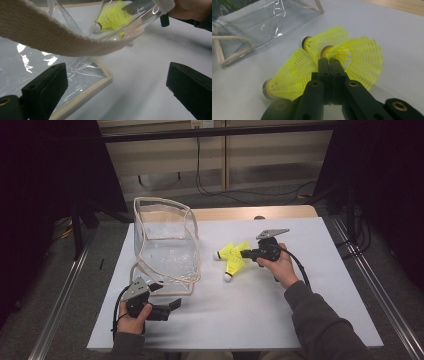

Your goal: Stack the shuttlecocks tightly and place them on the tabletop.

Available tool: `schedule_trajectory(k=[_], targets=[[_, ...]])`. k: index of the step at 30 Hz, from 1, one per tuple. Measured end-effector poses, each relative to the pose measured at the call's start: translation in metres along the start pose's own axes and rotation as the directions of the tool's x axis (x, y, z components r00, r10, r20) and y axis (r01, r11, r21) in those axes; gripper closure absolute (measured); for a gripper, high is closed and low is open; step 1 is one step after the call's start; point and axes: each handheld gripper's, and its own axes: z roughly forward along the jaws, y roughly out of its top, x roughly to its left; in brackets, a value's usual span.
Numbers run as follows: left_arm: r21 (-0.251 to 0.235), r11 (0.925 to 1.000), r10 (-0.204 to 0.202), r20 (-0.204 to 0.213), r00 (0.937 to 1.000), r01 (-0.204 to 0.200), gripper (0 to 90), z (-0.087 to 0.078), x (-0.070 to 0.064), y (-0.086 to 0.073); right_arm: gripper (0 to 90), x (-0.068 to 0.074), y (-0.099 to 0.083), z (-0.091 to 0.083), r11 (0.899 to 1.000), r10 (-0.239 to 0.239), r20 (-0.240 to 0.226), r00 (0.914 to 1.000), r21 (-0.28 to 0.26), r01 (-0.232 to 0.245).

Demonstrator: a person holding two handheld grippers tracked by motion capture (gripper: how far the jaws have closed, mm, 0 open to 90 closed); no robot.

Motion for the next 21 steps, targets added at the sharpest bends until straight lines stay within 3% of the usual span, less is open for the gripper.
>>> schedule_trajectory(k=[5, 12, 21], targets=[[0.0, 1.0, 0.0, 0.002, 1.0, 0.0, 3.8, 0.0, -0.0002, 0.0, 90.0, 0.0039, 0.0022, 0.0035, 1.0, -0.025, -0.012, 0.9996, 0.004, 0.025], [0.0, 1.0, 0.0, 0.001, 1.0, 0.0, 3.8, -0.0001, 0.0, 0.0, 90.0, 0.0059, 0.0017, 0.006, 1.0, -0.023, -0.049, 0.9985, 0.003, 0.024], [0.001, 1.0, 0.001, 0.001, 1.0, -0.001, 3.8, 0.0001, -0.0004, -0.0001, 90.0, 0.0046, 0.0004, 0.0066, 0.999, -0.031, -0.045, 0.9985, 0.015, 0.031]])
